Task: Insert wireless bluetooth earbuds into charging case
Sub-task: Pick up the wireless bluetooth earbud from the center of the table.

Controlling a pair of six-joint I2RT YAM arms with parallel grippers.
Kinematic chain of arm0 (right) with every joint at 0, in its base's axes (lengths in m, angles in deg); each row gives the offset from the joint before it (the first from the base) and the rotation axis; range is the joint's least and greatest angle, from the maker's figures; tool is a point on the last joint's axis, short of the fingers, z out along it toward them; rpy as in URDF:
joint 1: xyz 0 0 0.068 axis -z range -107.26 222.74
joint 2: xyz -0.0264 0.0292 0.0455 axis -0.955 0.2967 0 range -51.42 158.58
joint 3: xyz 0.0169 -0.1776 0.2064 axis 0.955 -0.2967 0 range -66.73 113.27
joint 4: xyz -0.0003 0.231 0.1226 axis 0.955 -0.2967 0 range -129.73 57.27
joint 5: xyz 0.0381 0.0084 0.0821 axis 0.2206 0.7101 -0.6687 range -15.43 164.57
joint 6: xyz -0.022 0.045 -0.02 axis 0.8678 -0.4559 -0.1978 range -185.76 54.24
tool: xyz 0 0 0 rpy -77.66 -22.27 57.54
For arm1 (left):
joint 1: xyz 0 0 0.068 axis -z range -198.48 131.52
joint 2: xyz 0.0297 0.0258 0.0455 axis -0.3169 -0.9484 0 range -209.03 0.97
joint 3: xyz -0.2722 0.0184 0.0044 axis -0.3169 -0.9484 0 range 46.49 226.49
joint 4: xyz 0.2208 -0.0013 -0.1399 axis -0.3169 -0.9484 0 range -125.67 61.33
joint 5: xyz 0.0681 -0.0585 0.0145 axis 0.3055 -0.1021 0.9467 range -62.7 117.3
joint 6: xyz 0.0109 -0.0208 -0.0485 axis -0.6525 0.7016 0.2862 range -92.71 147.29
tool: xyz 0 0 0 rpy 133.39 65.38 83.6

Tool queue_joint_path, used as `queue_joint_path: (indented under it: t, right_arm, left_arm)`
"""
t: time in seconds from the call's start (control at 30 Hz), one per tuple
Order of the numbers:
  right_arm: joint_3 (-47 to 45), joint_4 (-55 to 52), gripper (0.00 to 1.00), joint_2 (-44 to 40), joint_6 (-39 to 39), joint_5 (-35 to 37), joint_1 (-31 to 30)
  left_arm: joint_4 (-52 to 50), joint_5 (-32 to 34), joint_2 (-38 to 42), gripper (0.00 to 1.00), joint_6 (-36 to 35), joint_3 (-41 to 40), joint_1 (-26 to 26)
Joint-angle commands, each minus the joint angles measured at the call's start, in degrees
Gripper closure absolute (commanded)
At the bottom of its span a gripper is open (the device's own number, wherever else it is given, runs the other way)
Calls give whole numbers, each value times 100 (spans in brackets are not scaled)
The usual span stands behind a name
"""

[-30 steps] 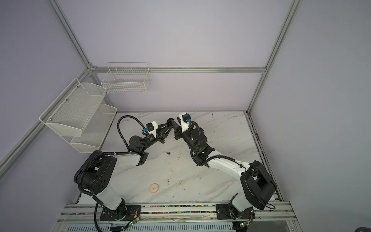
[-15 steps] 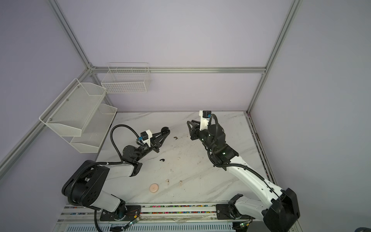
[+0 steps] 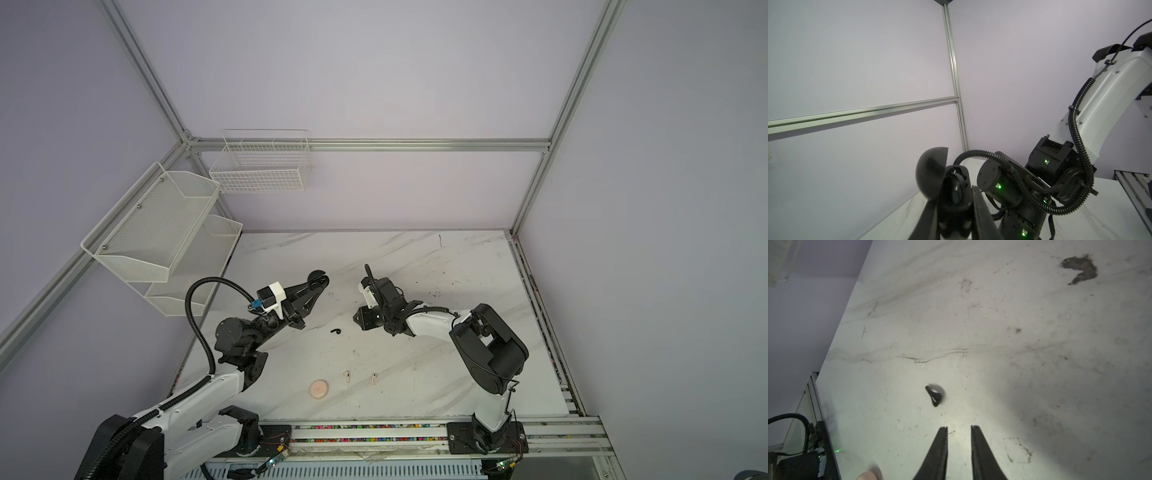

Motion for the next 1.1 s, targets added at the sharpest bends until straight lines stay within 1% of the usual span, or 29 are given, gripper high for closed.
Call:
queue_joint_path:
  t: [0.0, 0.07, 0.13, 0.2, 0.23, 0.3, 0.4, 0.53, 0.67, 0.93, 1.0, 1.07]
  right_arm:
    - [-478, 751, 78, -417, 463, -33, -13]
    - [-939, 1354, 79, -682, 837, -8, -15]
    - [-1362, 2045, 82, -928, 1206, 29, -11]
    - [-1572, 2473, 84, -1025, 1539, 57, -15]
    - [-1587, 2519, 84, -1018, 1669, 78, -8]
    - [-1518, 2450, 84, -953, 1807, 78, 26]
    - [-1536, 2583, 84, -860, 2026, -215, 148]
    - [-1662, 2988, 84, -747, 1972, -394, 278]
    - [-1849, 3431, 84, -736, 1855, -483, 301]
    - [-2209, 4013, 83, -753, 1494, -561, 301]
    - [-2201, 3988, 82, -728, 1409, -599, 301]
    - [-2090, 3722, 80, -705, 1342, -599, 301]
  left_arm:
    - [-55, -870, -157, 100, -317, 79, -43]
    - [8, -1243, -263, 100, -470, 297, -44]
    - [25, -1635, -347, 100, -641, 529, -50]
    - [34, -1983, -393, 100, -784, 722, -47]
    - [4, -2168, -403, 100, -899, 824, -40]
    - [-52, -2334, -419, 100, -1007, 995, -34]
    - [-301, -2702, -383, 100, -1229, 1344, 0]
    - [-888, -3166, -228, 100, -1601, 1806, 110]
    - [-1304, -3405, -65, 100, -1801, 2023, 177]
    - [-2301, -3557, 317, 100, -2445, 2139, 190]
    - [-2626, -3559, 406, 100, -2650, 2178, 195]
    - [-2830, -3536, 484, 100, -2763, 2192, 195]
